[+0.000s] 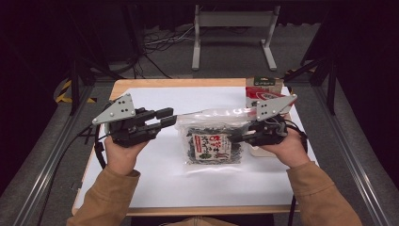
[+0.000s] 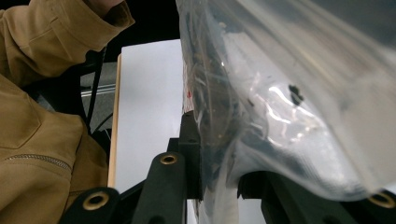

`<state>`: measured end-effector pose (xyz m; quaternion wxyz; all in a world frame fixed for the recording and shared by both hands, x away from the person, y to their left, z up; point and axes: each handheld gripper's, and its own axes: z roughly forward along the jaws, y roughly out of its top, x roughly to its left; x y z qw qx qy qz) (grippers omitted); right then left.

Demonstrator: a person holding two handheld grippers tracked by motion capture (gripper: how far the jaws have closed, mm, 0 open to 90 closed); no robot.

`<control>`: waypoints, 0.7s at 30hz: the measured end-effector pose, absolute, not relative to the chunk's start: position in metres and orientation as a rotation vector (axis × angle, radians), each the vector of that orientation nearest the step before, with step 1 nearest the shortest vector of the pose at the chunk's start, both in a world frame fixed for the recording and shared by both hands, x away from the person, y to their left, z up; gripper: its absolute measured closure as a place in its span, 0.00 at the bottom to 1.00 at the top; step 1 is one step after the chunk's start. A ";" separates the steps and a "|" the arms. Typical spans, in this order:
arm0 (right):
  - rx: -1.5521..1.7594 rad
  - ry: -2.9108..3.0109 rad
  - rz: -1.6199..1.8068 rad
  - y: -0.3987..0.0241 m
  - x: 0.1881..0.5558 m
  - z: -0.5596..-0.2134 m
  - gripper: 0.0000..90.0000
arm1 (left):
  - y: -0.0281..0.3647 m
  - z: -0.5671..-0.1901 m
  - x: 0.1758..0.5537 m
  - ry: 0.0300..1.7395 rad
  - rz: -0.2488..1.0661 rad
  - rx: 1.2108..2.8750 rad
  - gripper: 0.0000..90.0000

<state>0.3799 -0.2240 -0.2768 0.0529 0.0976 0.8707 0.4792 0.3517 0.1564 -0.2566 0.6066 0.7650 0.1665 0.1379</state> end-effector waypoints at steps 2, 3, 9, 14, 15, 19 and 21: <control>0.301 2.642 1.459 -0.226 0.379 -0.275 0.84 | 0.157 -0.257 0.352 0.388 0.319 1.769 0.71; 0.319 2.629 1.462 -0.231 0.378 -0.270 0.84 | 0.158 -0.257 0.353 0.390 0.320 1.771 0.65; 0.367 2.566 1.460 -0.245 0.371 -0.254 0.84 | 0.160 -0.258 0.354 0.402 0.327 1.791 0.54; 0.401 2.535 1.461 -0.253 0.368 -0.243 0.84 | 0.162 -0.262 0.354 0.405 0.336 1.780 0.43; 0.405 2.529 1.459 -0.254 0.368 -0.240 0.84 | 0.162 -0.263 0.355 0.412 0.322 1.777 0.42; 0.418 2.511 1.461 -0.258 0.368 -0.234 0.84 | 0.161 -0.266 0.355 0.428 0.325 1.800 0.40; 0.425 2.500 1.469 -0.261 0.367 -0.230 0.84 | 0.163 -0.268 0.356 0.438 0.323 1.804 0.39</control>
